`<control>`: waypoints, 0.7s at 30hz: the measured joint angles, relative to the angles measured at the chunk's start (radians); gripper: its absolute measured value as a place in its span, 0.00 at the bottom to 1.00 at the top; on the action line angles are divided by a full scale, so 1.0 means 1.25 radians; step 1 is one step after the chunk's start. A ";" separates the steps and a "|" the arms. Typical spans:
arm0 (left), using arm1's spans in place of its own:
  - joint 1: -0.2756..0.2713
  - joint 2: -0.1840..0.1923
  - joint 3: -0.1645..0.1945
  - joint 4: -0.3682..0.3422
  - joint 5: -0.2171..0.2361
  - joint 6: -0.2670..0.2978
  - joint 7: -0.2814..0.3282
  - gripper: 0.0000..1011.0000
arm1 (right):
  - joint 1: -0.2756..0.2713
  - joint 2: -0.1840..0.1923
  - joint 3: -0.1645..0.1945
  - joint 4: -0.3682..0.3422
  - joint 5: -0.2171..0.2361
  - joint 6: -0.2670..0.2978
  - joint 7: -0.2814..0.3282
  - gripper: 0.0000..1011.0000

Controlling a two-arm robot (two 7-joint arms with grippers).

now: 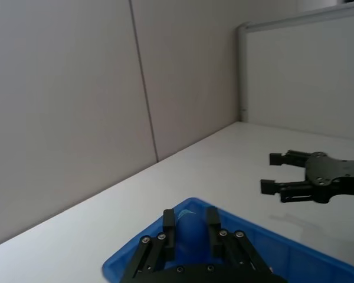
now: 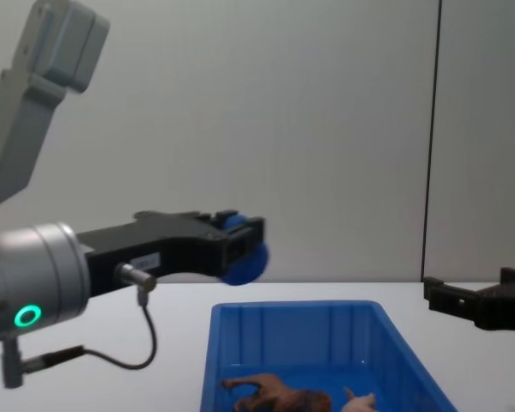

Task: Pick up the two dolls from the table and place them into the box.

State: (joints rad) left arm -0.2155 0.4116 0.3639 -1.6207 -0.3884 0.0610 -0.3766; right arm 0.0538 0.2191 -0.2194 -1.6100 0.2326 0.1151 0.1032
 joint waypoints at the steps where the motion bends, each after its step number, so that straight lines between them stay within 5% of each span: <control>1: -0.005 -0.004 0.002 0.004 -0.003 -0.003 -0.016 0.30 | 0.000 0.000 0.000 0.000 0.000 0.000 0.000 0.99; 8: -0.028 -0.022 0.010 0.022 -0.014 -0.014 -0.086 0.56 | 0.000 0.000 0.000 0.000 0.000 0.000 0.000 0.99; 21: -0.046 -0.037 0.017 0.036 -0.023 -0.021 -0.138 0.91 | 0.000 0.000 0.000 0.000 0.000 0.000 0.000 0.99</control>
State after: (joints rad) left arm -0.2730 0.3650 0.3848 -1.5757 -0.4169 0.0348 -0.5487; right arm 0.0538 0.2191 -0.2194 -1.6099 0.2326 0.1151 0.1032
